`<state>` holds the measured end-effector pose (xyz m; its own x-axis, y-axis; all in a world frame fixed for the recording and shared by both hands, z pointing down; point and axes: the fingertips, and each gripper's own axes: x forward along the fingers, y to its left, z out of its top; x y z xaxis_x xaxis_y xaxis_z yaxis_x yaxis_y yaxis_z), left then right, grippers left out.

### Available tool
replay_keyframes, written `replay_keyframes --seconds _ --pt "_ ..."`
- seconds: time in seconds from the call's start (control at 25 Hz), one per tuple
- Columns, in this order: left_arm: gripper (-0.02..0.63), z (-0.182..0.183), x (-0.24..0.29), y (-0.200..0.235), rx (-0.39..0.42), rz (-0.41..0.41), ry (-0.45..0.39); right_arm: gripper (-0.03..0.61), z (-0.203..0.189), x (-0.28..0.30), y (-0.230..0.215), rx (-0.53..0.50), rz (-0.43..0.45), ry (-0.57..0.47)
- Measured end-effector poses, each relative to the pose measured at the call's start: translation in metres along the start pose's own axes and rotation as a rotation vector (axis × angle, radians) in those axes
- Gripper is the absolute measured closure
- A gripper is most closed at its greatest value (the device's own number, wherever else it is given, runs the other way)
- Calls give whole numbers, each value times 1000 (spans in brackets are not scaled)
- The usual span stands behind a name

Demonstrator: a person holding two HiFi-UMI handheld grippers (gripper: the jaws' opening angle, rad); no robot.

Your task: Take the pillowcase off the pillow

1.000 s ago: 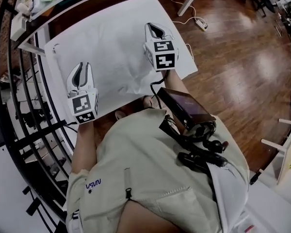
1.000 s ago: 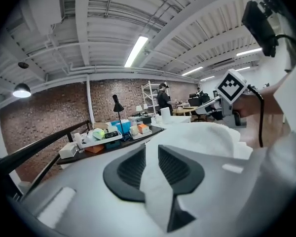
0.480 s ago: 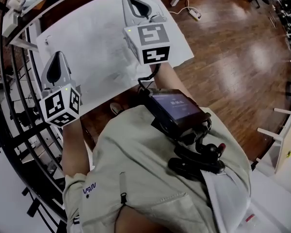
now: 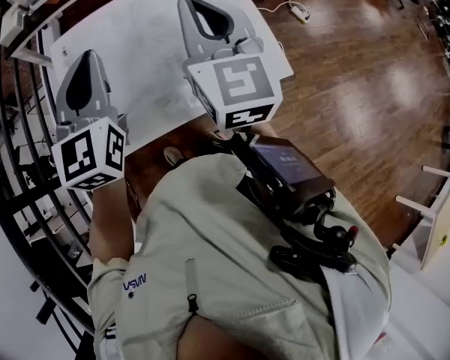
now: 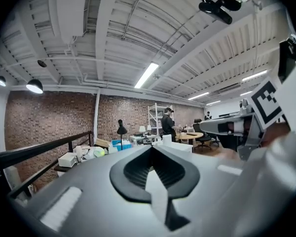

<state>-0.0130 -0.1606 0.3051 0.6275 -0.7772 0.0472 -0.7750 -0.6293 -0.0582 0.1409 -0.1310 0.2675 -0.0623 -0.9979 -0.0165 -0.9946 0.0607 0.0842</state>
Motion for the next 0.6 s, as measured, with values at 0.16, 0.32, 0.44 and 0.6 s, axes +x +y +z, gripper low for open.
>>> replay_keyframes --seconds 0.16,0.32,0.44,0.6 --pt "612 -2 -2 -28 14 46 30 575 -12 -19 -7 31 69 6" --pt "612 -18 1 -56 -15 61 65 575 -41 -33 -36 57 63 57" --pt "612 -34 -3 -66 -24 87 89 575 -62 -32 -43 81 74 76" --pt "612 -53 1 -62 -28 112 109 575 -77 -18 -41 72 96 71"
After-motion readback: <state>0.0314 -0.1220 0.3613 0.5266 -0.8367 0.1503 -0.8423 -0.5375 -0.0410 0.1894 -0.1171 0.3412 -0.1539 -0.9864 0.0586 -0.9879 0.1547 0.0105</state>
